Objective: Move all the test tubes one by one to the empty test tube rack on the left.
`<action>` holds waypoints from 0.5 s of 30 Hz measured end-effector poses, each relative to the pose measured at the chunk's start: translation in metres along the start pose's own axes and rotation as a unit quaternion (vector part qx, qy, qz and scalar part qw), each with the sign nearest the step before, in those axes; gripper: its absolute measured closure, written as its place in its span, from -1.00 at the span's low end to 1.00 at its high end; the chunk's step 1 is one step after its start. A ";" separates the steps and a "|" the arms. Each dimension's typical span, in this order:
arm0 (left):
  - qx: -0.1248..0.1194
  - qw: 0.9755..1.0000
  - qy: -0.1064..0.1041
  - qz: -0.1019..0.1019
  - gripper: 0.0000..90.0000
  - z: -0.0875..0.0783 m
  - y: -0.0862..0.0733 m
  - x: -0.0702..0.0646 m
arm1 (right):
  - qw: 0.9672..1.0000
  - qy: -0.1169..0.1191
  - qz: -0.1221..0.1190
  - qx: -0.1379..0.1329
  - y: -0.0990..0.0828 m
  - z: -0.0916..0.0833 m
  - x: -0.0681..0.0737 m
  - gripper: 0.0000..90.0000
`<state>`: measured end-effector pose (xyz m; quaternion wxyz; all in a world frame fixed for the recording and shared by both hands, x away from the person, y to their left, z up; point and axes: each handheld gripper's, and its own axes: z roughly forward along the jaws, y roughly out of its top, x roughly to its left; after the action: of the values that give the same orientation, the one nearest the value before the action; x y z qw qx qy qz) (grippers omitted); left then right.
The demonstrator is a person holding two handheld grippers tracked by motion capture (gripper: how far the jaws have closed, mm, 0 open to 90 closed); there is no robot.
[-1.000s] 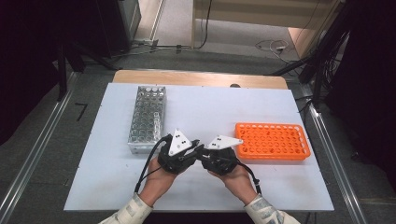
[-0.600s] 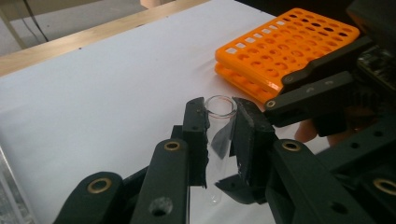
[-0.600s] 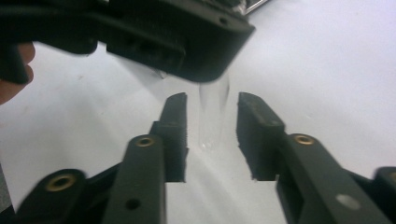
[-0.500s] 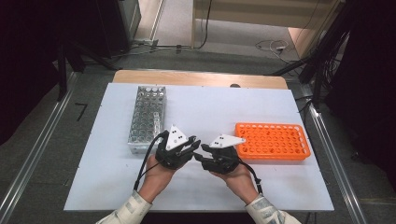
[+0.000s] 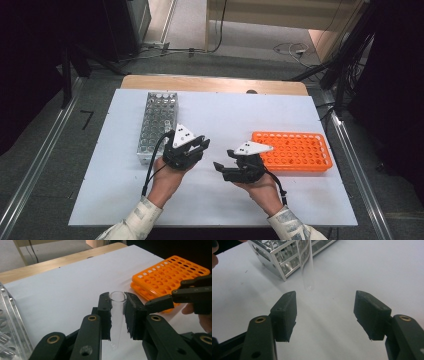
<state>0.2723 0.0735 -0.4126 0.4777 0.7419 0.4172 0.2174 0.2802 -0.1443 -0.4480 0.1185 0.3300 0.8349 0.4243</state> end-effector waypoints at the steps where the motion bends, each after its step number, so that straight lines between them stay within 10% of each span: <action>1: -0.002 1.000 0.001 -0.002 0.66 0.001 0.001 0.001 | 1.000 -0.001 0.001 0.000 0.000 -0.001 -0.001 -0.25; 15: -0.003 0.999 0.018 -0.026 0.66 0.003 0.013 0.018 | 1.000 -0.005 0.008 -0.004 -0.002 -0.006 -0.006 -0.26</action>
<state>0.2900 0.0841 -0.4041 0.4777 0.7253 0.4442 0.2200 0.2815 -0.1528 -0.4464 0.1207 0.3381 0.8299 0.4270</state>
